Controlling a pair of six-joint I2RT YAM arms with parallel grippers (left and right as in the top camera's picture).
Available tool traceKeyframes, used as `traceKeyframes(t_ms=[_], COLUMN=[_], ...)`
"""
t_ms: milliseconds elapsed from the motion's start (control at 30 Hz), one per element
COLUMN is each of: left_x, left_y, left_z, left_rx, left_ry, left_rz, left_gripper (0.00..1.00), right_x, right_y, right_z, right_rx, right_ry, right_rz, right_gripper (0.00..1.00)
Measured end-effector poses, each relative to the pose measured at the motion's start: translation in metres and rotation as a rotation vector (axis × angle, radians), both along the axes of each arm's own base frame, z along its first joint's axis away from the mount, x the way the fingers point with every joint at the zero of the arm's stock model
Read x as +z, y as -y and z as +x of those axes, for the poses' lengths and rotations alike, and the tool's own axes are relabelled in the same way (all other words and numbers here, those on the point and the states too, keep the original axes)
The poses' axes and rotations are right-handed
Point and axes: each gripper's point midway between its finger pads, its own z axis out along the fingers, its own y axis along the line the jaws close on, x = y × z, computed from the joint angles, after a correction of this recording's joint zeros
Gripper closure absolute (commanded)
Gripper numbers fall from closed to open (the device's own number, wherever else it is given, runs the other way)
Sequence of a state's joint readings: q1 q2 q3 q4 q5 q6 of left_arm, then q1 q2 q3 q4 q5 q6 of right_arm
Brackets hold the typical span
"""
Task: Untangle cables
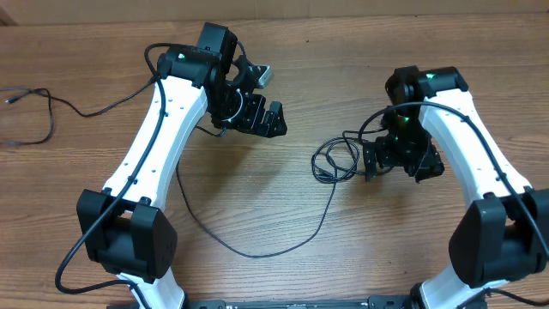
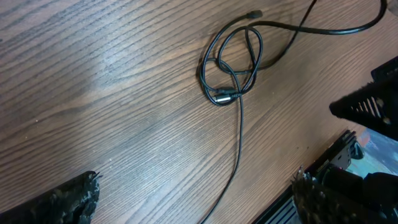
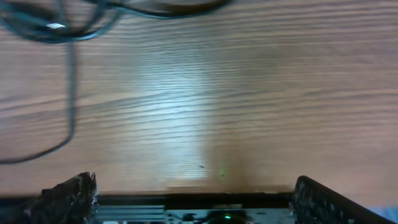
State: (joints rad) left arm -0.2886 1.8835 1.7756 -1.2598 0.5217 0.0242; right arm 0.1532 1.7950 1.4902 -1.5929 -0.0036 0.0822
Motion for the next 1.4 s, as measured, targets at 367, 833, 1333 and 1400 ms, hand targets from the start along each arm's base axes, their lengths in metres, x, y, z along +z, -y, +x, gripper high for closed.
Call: traceKeyframes(t_ms=[367, 833, 1333, 1400], left_x=[0.006, -0.033, -0.096, -0.102], left_y=[0.015, 0.082, 0.100, 0.104], left_z=[0.010, 0.022, 0.027, 0.023], left_rx=[-0.002, -0.077, -0.219, -0.263], left_ry=[0.050, 0.322, 0.563, 0.585], left_rz=[-0.041, 0.113, 0.151, 0.147], left_gripper=[0.24, 0.30, 0.23, 0.26], right_x=[-0.003, 0.097, 0.134, 0.133], right_y=[0.043, 0.065, 0.070, 0.069], right_z=[0.036, 0.043, 0.019, 0.019], right_rx=[-0.284, -0.598, -0.626, -0.625], right_ry=[0.199, 0.637, 0.732, 0.729], right_rz=[-0.322, -0.211, -0.137, -0.132], right_gripper=[0.00, 0.00, 0.00, 0.00])
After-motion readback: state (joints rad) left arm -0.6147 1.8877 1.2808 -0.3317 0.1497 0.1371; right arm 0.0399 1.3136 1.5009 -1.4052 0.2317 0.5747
